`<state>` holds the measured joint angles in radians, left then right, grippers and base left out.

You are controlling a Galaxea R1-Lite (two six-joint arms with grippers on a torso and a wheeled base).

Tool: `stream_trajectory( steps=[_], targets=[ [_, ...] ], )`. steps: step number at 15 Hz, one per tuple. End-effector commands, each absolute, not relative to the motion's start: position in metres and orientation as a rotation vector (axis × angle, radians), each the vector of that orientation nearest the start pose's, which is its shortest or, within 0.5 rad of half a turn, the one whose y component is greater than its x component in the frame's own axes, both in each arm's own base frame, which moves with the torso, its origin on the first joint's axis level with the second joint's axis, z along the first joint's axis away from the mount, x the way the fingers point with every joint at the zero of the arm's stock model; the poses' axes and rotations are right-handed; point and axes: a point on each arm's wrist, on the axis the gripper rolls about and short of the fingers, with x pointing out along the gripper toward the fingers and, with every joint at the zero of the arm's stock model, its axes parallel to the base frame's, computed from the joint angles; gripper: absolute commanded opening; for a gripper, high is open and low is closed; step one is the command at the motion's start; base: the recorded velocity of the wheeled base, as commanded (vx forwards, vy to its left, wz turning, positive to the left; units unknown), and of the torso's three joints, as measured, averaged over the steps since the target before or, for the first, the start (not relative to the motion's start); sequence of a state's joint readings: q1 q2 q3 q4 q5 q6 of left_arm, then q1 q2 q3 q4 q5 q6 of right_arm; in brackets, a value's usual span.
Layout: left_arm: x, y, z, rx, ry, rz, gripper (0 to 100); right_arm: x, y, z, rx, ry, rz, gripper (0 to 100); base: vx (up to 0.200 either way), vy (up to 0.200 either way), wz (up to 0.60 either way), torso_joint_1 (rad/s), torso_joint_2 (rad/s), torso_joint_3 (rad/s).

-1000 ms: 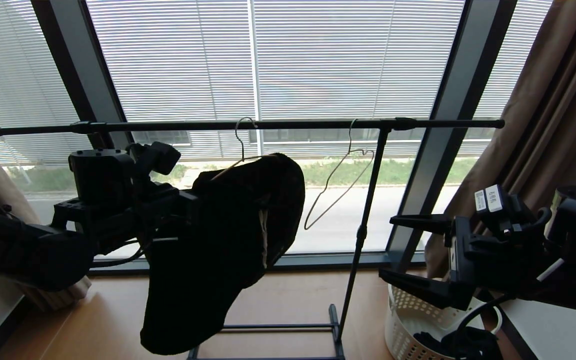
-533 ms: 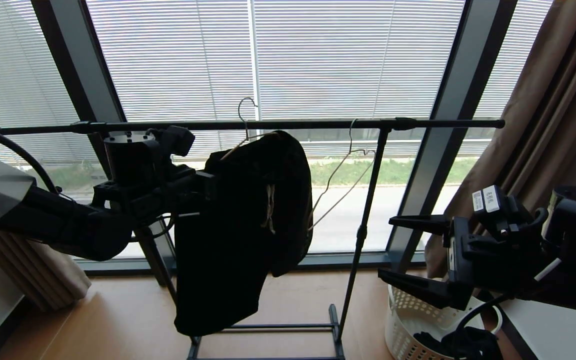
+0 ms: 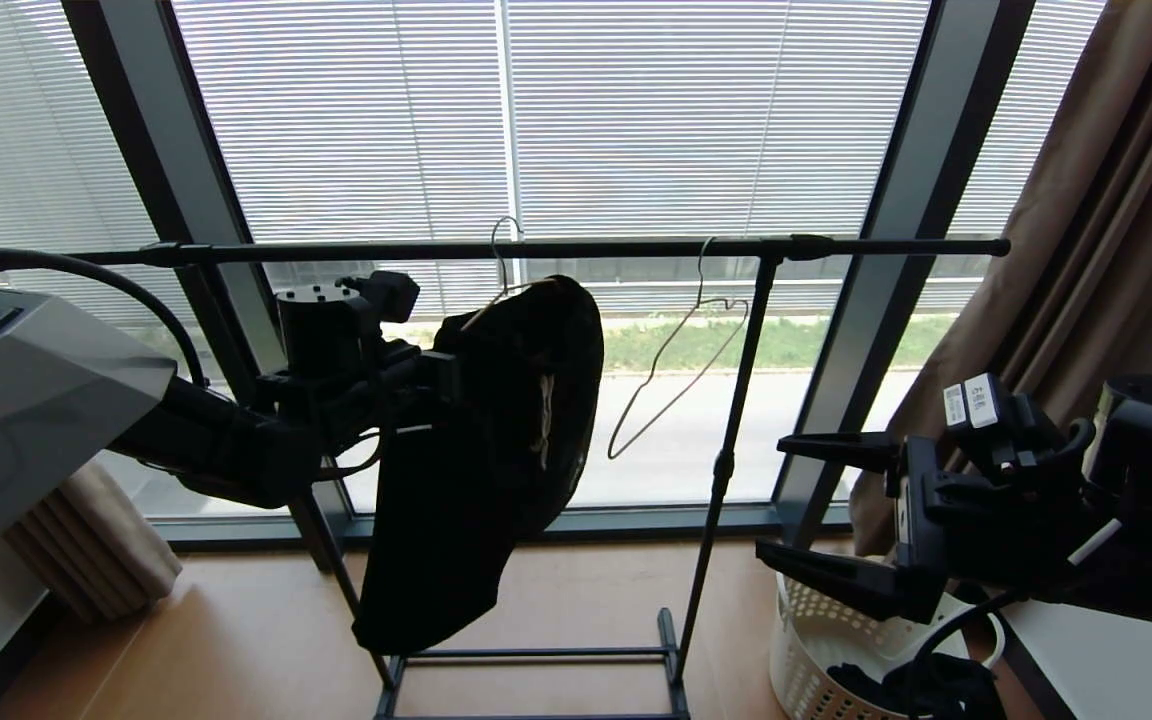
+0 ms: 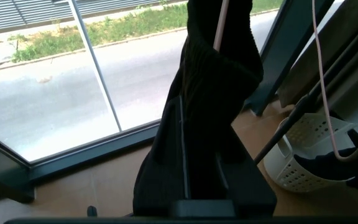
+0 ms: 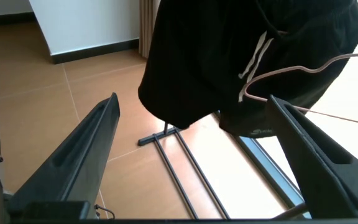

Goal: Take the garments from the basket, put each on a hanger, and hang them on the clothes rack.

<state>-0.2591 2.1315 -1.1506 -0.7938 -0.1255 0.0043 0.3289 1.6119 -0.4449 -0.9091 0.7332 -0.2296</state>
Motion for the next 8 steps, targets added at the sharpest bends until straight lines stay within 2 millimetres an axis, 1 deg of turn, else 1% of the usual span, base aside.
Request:
stream_trajectory(
  steps=[1,8],
  targets=[
    [0.4107,-0.1119,0.1253,0.012,0.196,-0.384,0,0.2274,0.0938,0.1416,-0.152,0.15,1.082,100,0.0,0.0,0.0,0.0,0.0,0.0],
    [0.419,-0.114,0.1189,-0.019,0.203,-0.381,0,0.229,0.0955,0.1371,-0.15,0.168,1.088,100,0.0,0.0,0.0,0.0,0.0,0.0]
  ],
)
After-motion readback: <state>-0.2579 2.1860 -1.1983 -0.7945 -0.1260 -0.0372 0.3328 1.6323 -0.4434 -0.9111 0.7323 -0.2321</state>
